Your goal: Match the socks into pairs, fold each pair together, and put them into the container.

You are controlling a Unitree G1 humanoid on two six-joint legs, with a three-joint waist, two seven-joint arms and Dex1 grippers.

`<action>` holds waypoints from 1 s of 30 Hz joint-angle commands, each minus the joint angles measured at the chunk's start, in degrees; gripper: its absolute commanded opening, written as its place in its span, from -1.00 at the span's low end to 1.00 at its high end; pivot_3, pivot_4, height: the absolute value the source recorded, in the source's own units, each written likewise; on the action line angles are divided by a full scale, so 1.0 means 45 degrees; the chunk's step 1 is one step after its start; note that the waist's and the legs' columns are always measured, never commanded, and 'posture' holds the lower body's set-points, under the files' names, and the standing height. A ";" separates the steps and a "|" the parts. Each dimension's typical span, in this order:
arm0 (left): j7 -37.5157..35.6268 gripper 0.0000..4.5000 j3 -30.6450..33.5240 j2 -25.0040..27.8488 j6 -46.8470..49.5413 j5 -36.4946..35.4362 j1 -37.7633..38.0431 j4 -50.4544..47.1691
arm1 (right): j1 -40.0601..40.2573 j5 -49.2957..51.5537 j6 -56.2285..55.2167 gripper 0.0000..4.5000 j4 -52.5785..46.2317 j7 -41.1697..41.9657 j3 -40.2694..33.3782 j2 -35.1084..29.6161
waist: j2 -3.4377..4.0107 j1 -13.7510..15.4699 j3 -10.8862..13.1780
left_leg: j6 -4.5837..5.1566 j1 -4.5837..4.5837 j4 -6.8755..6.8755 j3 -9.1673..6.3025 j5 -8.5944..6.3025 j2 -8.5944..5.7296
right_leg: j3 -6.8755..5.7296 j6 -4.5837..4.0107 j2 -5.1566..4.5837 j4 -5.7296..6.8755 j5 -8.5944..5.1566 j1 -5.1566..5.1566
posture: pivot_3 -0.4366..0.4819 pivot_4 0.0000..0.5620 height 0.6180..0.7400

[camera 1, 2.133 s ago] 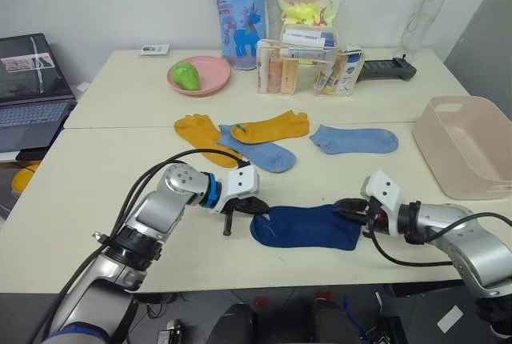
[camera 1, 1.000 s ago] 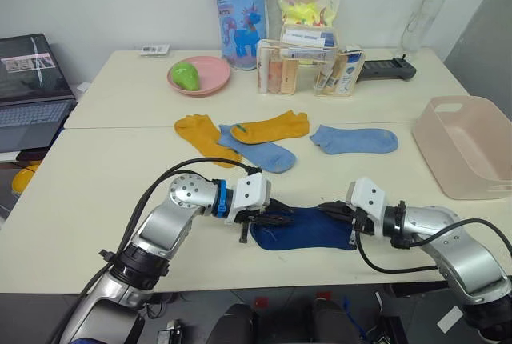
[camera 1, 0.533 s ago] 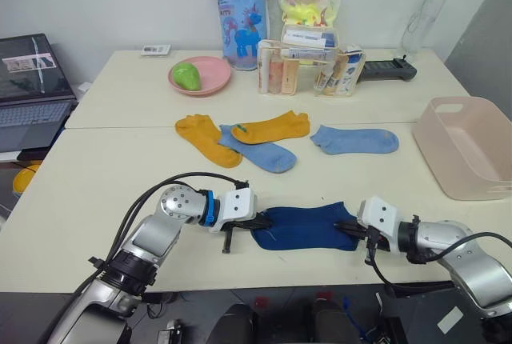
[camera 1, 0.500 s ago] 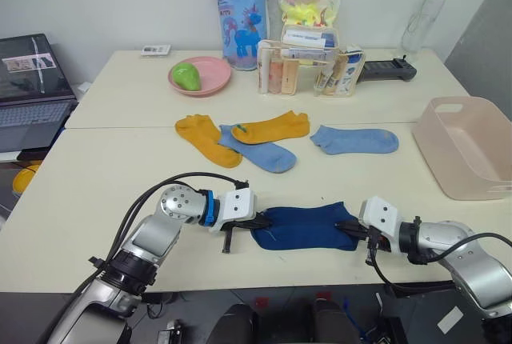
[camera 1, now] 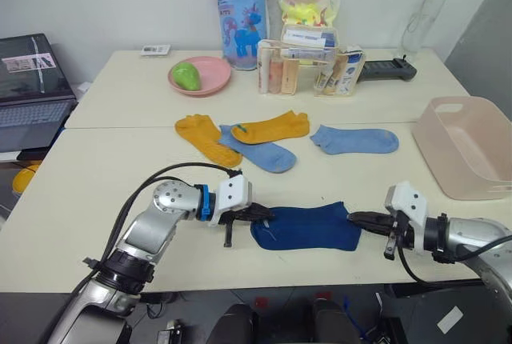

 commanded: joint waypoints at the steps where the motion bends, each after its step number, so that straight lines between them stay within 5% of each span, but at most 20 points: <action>1: 0.1478 -0.74 0.1819 -0.0132 0.0817 -0.0920 0.0400 -0.0478 | -0.0009 0.0099 -0.0234 -0.43 0.0309 -0.0807 -0.1185 0.0452 | -0.0001 -0.0003 0.0000 | 0.0000 0.0001 -0.0001 -0.0002 0.0000 0.0003 | -0.0001 0.0000 0.0001 0.0001 0.0000 0.0000 | -0.05 -0.47 1.00; 10: 0.3922 0.48 0.3762 -0.0389 -0.0103 -0.0441 0.2389 0.0695 | 0.0590 -0.0952 -0.1904 0.97 0.2456 -0.1631 -0.1892 0.1235 | 0.0002 0.0031 -0.0001 | -0.0001 0.0004 -0.0007 0.0004 0.0000 0.0000 | 0.0005 0.0000 -0.0002 0.0000 0.0000 -0.0004 | -0.05 -0.47 1.00; 14: 0.4406 0.98 0.3978 -0.0473 -0.0718 -0.0267 0.2707 0.1125 | 0.0589 -0.0765 -0.1909 1.00 0.2579 -0.1651 -0.2081 0.1241 | 0.0003 0.0032 0.0000 | -0.0001 0.0004 -0.0005 0.0007 0.0000 -0.0001 | 0.0008 -0.0002 -0.0005 0.0003 0.0001 -0.0004 | -0.05 -0.47 1.00; 25: 0.4507 0.98 0.3799 -0.0725 -0.0831 -0.0580 0.2936 0.0329 | 0.0315 0.0995 0.1186 1.00 0.0097 -0.2247 -0.1434 0.1496 | 0.0007 0.0012 -0.0004 | -0.0002 0.0006 -0.0009 0.0001 -0.0001 0.0004 | 0.0009 -0.0003 -0.0009 0.0003 0.0002 -0.0003 | -0.05 -0.47 1.00; 30: 0.3300 0.98 0.3419 -0.0443 -0.1074 -0.1130 0.3280 -0.1006 | 0.0114 0.0778 0.2394 1.00 -0.0582 -0.2494 -0.0145 0.1105 | 0.0007 0.0023 -0.0004 | -0.0002 0.0001 -0.0010 -0.0003 -0.0001 0.0002 | 0.0007 -0.0003 -0.0013 -0.0006 0.0001 -0.0004 | -0.05 -0.47 1.00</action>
